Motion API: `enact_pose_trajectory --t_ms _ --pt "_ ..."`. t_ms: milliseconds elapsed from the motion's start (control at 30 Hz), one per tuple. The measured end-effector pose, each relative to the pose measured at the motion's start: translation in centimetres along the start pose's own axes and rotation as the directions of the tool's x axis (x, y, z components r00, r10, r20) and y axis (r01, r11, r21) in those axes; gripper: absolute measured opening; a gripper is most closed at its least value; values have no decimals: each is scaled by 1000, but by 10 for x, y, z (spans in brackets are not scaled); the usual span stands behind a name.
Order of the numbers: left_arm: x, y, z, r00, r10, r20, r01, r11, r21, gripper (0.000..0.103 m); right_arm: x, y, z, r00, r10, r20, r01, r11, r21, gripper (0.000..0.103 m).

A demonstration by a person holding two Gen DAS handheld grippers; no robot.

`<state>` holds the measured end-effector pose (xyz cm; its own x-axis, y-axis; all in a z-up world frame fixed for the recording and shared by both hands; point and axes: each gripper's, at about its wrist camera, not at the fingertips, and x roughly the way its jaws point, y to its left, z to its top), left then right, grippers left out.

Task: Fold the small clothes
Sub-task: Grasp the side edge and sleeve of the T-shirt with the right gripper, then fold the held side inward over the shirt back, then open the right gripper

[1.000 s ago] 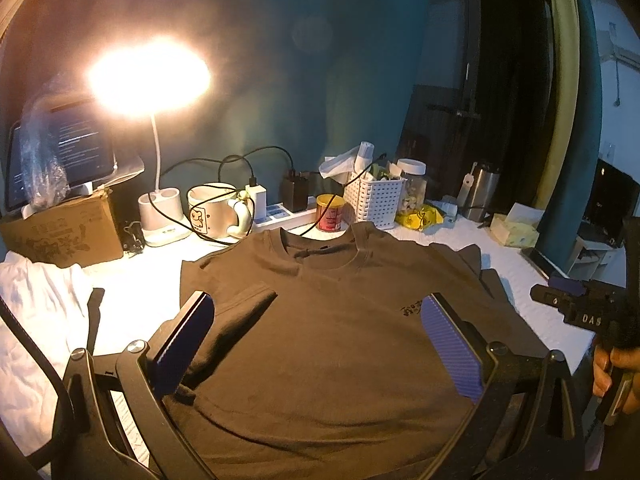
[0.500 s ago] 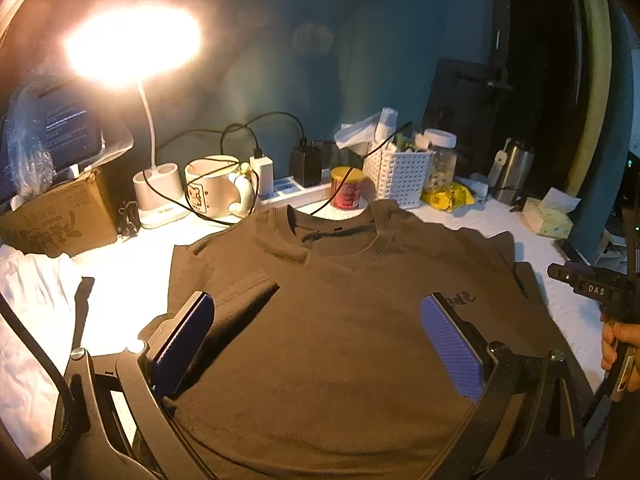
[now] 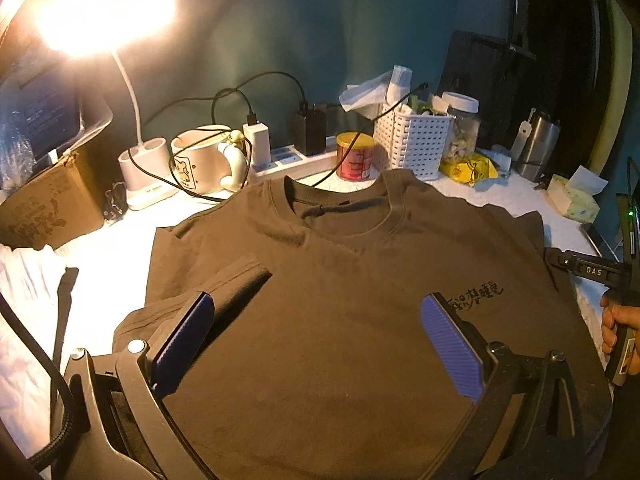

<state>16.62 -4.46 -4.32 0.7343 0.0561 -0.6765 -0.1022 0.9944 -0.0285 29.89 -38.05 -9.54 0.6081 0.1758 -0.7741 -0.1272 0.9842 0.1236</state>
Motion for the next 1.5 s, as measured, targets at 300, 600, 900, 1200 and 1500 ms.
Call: enact_pose_trajectory --t_ms 300,600,900,1200,1500 --pt "8 0 1 1000 -19 -14 19 1000 -2 102 9 9 -1 999 52 -9 -52 998 -47 10" --pt "3 11 -3 998 -64 -3 64 997 -33 102 -39 7 8 992 25 125 -25 1000 -8 6" --pt "-11 35 -12 996 -91 26 92 993 -76 102 -81 71 9 969 120 218 -85 983 -164 6" --pt "-18 63 -26 997 -69 26 72 991 -115 102 -68 96 -3 986 21 163 13 979 -201 6" --pt "5 63 -20 1000 -18 -20 16 994 -108 102 -26 23 27 990 -129 63 133 989 -61 56"
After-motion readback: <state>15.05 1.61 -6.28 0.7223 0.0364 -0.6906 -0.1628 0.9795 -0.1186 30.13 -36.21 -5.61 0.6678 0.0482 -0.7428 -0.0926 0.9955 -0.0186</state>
